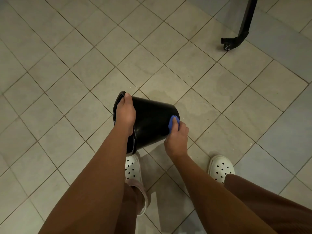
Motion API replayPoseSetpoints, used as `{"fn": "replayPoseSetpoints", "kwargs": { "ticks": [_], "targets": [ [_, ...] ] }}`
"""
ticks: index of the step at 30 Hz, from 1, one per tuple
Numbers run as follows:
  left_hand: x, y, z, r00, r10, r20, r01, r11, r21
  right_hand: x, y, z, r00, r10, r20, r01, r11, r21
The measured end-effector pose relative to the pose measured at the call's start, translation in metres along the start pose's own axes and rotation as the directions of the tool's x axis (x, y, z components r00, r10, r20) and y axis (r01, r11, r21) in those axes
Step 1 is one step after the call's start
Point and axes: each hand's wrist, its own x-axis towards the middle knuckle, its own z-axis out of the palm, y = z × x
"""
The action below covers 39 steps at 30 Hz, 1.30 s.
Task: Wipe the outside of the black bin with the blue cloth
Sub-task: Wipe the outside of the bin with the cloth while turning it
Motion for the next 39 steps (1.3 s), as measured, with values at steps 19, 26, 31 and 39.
{"fn": "replayPoseSetpoints", "kwargs": {
  "ticks": [19, 26, 31, 39],
  "targets": [
    [0.003, -0.005, 0.008, 0.979, 0.203, -0.010, -0.198, 0.965, 0.170, 0.023, -0.011, -0.006, 0.865, 0.256, 0.432, -0.311, 0.948, 0.061],
    [0.013, -0.004, 0.007, 0.958, 0.258, -0.125, -0.201, 0.915, 0.349, 0.024, 0.002, -0.008, 0.825, 0.365, 0.432, -0.384, 0.922, -0.045],
    [0.014, -0.002, 0.012, 0.932, 0.324, -0.164, -0.213, 0.853, 0.477, 0.027, -0.001, -0.011, 0.820, 0.381, 0.428, -0.380, 0.920, -0.091],
    [-0.006, 0.002, 0.049, 0.919, 0.392, 0.022, -0.342, 0.771, 0.537, 0.026, 0.010, -0.011, 0.776, 0.459, 0.432, -0.476, 0.876, -0.076]
  ]
}}
